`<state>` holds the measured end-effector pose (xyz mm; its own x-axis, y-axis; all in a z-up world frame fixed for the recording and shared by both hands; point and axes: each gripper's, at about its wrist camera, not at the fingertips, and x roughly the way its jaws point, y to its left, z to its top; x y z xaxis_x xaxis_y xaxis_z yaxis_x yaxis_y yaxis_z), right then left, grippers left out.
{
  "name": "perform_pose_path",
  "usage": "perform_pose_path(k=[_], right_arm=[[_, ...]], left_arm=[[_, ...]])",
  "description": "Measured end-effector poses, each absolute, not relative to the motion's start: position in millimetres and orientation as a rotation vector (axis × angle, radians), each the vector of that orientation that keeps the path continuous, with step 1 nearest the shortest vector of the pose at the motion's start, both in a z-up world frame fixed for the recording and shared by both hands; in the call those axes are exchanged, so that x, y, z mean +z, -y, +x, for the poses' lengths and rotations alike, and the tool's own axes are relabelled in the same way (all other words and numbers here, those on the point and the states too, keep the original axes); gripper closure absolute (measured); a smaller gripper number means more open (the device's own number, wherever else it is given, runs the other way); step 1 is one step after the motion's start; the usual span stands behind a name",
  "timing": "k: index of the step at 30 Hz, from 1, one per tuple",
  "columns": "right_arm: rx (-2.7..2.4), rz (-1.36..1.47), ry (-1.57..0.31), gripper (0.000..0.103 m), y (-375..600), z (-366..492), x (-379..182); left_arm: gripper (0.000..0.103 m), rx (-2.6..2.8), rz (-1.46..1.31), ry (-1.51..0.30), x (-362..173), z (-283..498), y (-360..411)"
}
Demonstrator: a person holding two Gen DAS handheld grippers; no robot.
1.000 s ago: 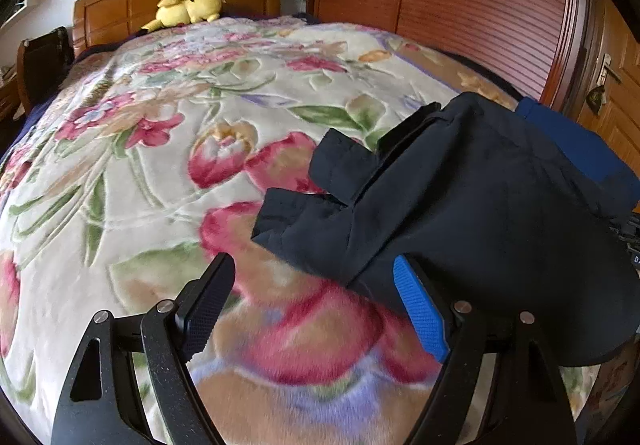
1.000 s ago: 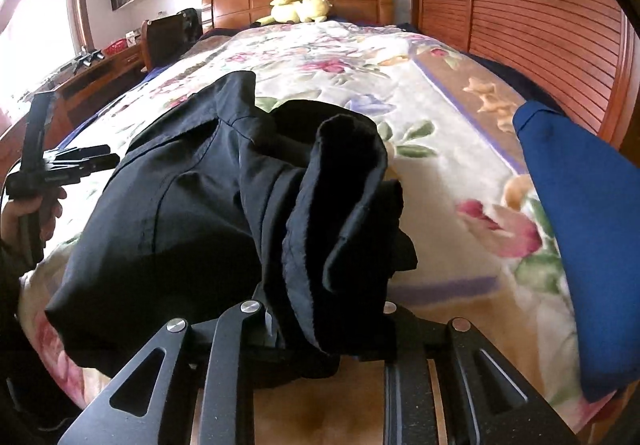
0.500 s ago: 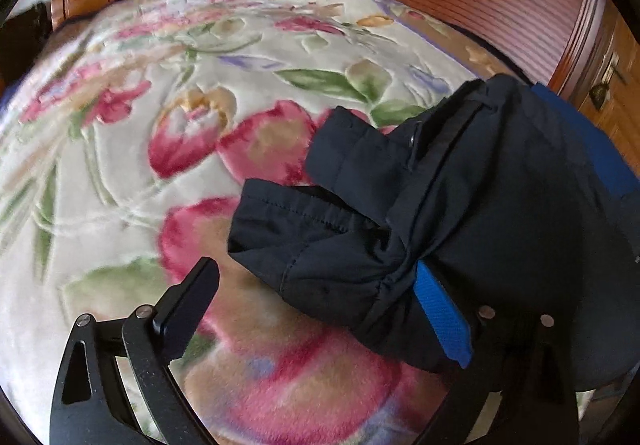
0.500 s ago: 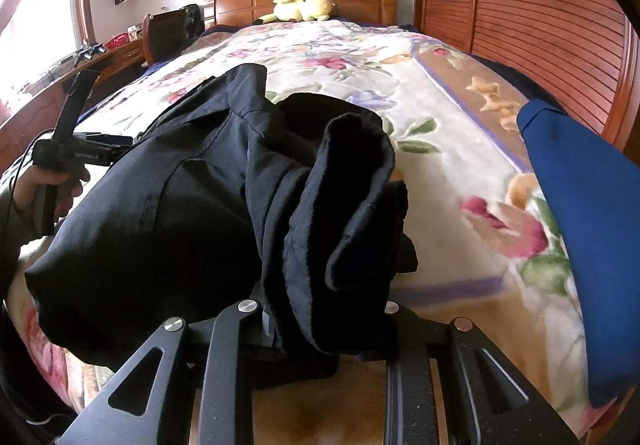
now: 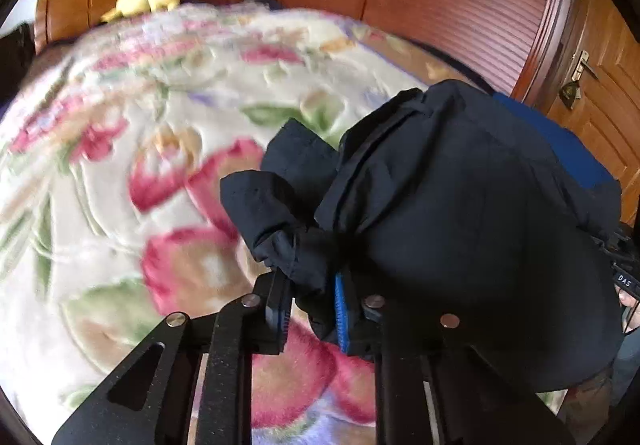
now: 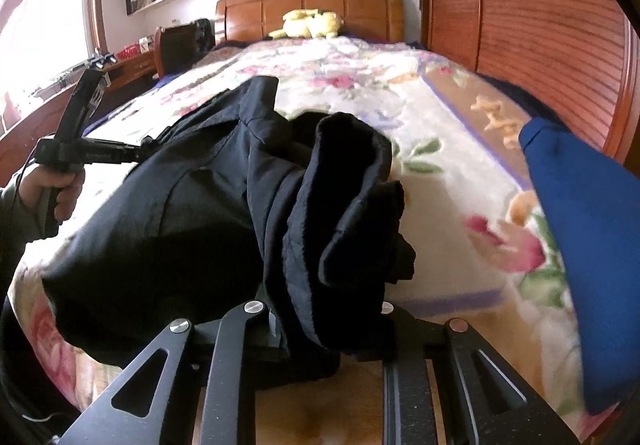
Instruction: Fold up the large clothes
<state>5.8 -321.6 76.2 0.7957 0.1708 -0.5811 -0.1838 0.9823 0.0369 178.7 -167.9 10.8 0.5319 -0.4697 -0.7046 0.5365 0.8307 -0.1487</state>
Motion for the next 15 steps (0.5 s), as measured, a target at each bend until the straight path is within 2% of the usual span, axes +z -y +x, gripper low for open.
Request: perform_pose_path(k=[8,15], right_arm=[[0.158,-0.049,-0.502,0.084,351,-16,129],[0.028,-0.079,-0.388,0.084,429,-58,191]], left_arm=[[0.086,-0.611,0.112,-0.668,78,169,202],[0.086,-0.712,0.174,-0.531,156,180,316]])
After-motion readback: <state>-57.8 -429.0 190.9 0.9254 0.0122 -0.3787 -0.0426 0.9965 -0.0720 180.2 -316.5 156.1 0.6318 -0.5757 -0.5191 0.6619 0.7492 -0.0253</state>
